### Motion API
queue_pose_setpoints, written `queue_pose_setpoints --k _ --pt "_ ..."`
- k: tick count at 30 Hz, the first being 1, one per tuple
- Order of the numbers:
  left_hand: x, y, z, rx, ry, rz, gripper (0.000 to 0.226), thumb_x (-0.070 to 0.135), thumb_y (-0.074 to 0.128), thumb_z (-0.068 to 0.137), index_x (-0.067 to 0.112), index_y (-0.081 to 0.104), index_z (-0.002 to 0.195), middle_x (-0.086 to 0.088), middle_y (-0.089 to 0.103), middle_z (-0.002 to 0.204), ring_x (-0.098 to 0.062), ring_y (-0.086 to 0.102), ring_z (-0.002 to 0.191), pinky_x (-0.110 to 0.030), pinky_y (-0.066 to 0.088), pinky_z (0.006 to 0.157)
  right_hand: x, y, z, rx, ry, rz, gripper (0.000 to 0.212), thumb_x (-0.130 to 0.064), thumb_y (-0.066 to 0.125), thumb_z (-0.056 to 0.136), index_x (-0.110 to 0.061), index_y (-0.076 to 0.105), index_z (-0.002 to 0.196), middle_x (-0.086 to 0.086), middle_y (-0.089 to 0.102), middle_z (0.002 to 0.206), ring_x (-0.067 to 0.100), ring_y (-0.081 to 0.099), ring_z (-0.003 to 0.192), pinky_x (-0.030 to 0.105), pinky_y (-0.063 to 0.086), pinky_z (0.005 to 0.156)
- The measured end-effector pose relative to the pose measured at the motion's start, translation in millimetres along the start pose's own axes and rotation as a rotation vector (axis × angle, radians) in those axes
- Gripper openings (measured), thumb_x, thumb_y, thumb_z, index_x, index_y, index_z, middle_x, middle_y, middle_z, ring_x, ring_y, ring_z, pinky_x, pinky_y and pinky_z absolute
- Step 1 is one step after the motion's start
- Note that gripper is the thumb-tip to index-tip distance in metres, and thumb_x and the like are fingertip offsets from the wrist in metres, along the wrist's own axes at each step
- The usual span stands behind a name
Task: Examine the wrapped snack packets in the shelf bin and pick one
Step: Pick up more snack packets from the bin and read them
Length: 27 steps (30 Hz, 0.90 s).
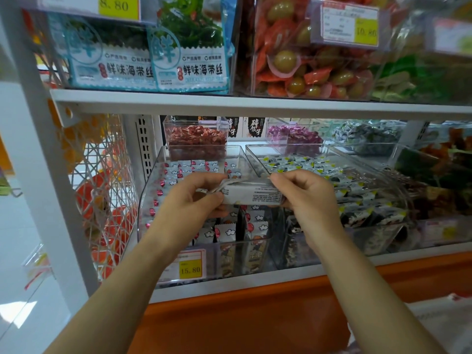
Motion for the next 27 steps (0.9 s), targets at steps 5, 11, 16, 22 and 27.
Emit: queue_pose_setpoints --k 5,11,16,22,27 --pt "-3 -1 2 0.069 -0.016 0.086 0.011 0.021 0.06 0.088 0.012 0.061 0.092 -0.004 0.061 0.09 -0.007 0.066 0.066 -0.03 0.06 0.065 -6 6 -2 -0.042 -0.062 -0.071 0.017 -0.02 0.064 0.086 -0.012 0.068 0.071 0.01 0.064 0.067 0.007 0.054 0.057 0.013 0.043 0.054" --pt "0 -8 4 0.166 0.017 0.195 0.027 0.029 0.059 0.088 0.002 0.059 0.083 -0.008 0.06 0.082 -0.015 0.065 0.063 -0.034 0.06 0.058 -8 14 -4 -0.106 -0.09 -0.077 0.013 -0.018 0.063 0.087 -0.014 0.069 0.076 0.002 0.067 0.07 0.007 0.06 0.065 0.015 0.046 0.06" --pt "2 -12 5 0.222 0.062 0.246 0.031 0.032 0.059 0.089 0.002 0.06 0.081 -0.013 0.062 0.079 -0.026 0.066 0.063 -0.027 0.057 0.051 -12 14 -5 -0.104 -0.125 -0.079 0.011 -0.017 0.065 0.086 -0.013 0.07 0.077 -0.004 0.067 0.069 -0.001 0.058 0.063 0.008 0.043 0.059" --pt "-7 -5 6 0.124 -0.019 0.068 0.016 0.025 0.058 0.088 0.009 0.062 0.086 -0.008 0.061 0.088 -0.012 0.067 0.07 -0.025 0.058 0.063 -11 10 -5 -0.065 -0.103 -0.006 0.013 -0.015 0.066 0.085 -0.026 0.068 0.081 -0.011 0.068 0.078 -0.002 0.062 0.072 0.009 0.047 0.066" --pt "-7 -5 6 0.063 -0.011 0.027 0.011 0.015 0.06 0.088 0.018 0.061 0.098 -0.007 0.065 0.104 -0.014 0.07 0.08 -0.025 0.058 0.074 -7 12 -5 -0.099 -0.066 0.078 0.023 -0.009 0.066 0.084 -0.024 0.067 0.101 -0.009 0.069 0.101 0.0 0.063 0.096 0.014 0.05 0.085"
Point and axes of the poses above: each hand's wrist, its own z-axis towards the middle knuckle, its own y-axis out of the palm, x = y × z, the point moved 8 cm from there along z, towards the middle knuckle
